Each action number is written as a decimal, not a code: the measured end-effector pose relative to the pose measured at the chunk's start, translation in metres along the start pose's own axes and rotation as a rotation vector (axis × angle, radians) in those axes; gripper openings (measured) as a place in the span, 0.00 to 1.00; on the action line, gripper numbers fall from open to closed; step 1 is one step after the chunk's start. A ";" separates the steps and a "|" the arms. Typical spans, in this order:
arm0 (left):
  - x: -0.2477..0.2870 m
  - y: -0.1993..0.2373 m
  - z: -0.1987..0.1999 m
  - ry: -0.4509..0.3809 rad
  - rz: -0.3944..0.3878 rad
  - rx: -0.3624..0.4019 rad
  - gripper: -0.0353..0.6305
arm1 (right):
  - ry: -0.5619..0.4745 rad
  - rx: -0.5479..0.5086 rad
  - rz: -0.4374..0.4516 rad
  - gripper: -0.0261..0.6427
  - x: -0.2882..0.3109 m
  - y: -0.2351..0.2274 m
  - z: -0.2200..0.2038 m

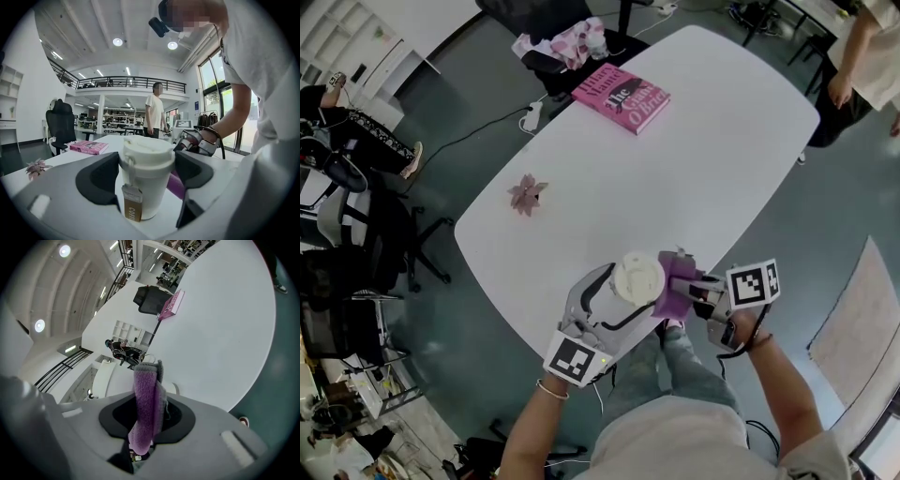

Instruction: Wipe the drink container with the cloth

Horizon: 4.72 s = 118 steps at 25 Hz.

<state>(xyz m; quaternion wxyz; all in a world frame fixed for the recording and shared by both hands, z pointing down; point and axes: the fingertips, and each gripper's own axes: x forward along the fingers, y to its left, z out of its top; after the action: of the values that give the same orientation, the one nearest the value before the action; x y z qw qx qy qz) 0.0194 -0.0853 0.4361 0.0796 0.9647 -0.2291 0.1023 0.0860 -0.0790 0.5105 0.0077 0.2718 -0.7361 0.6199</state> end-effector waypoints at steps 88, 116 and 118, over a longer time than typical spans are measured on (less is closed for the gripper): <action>0.002 0.003 0.009 -0.036 -0.267 0.111 0.62 | 0.778 -0.566 0.005 0.16 0.023 0.040 0.056; 0.002 0.004 0.009 -0.020 -0.269 0.125 0.62 | 0.823 -0.511 -0.079 0.16 0.058 -0.031 0.036; 0.003 0.004 0.009 -0.012 -0.270 0.133 0.62 | 0.818 -0.505 -0.080 0.16 0.060 -0.037 0.035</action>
<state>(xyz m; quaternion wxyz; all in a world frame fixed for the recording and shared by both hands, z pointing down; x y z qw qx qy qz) 0.0215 -0.0916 0.4286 0.0273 0.9905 -0.0907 0.0996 0.0619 -0.1376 0.5571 0.3860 0.0234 -0.7893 0.4770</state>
